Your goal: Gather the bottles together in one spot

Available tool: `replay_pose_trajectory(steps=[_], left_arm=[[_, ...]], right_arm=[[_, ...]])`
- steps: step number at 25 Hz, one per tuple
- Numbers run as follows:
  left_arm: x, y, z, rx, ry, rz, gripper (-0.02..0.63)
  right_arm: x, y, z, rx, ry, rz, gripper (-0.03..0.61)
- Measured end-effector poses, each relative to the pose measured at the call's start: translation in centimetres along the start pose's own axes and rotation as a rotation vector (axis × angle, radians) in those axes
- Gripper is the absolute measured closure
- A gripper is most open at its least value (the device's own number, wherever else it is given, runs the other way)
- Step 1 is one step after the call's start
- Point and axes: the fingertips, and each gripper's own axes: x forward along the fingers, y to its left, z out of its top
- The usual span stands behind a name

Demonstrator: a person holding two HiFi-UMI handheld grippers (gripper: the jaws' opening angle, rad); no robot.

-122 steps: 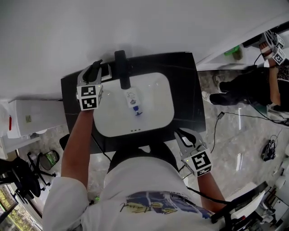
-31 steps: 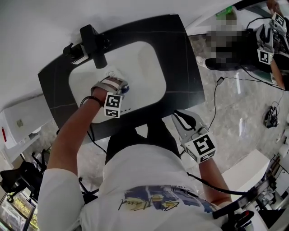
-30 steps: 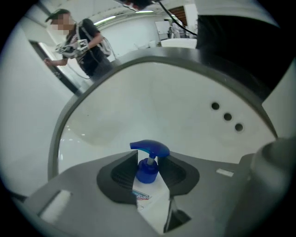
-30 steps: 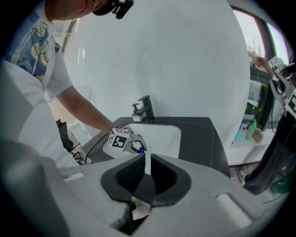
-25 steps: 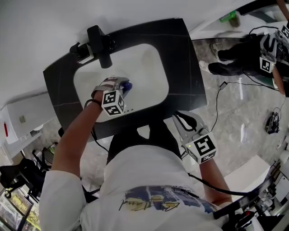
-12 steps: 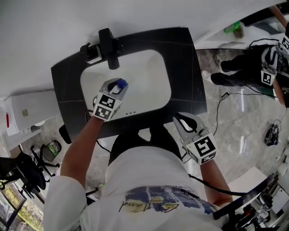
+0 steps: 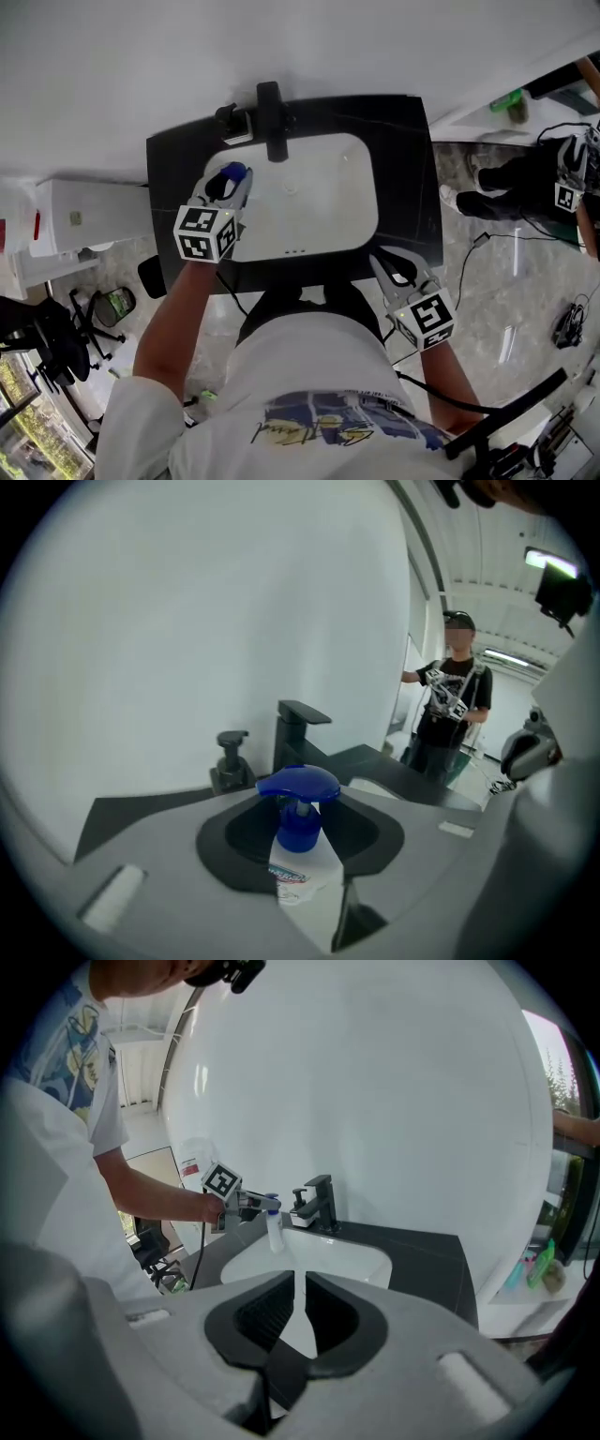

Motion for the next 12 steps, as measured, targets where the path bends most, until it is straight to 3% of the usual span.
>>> replay_pose_trajectory(steps=[6, 12], left_arm=[[-1.9, 6.5, 3.0, -0.105, -0.076, 0.161, 0.482], [-2.0, 10.8, 4.9, -0.158, -0.133, 0.25, 0.483]], right_arm=[[1.4, 0.5, 1.3, -0.022, -0.004, 0.02, 0.54], [2.3, 0.9, 1.8, -0.027, 0.005, 0.02, 0.54]])
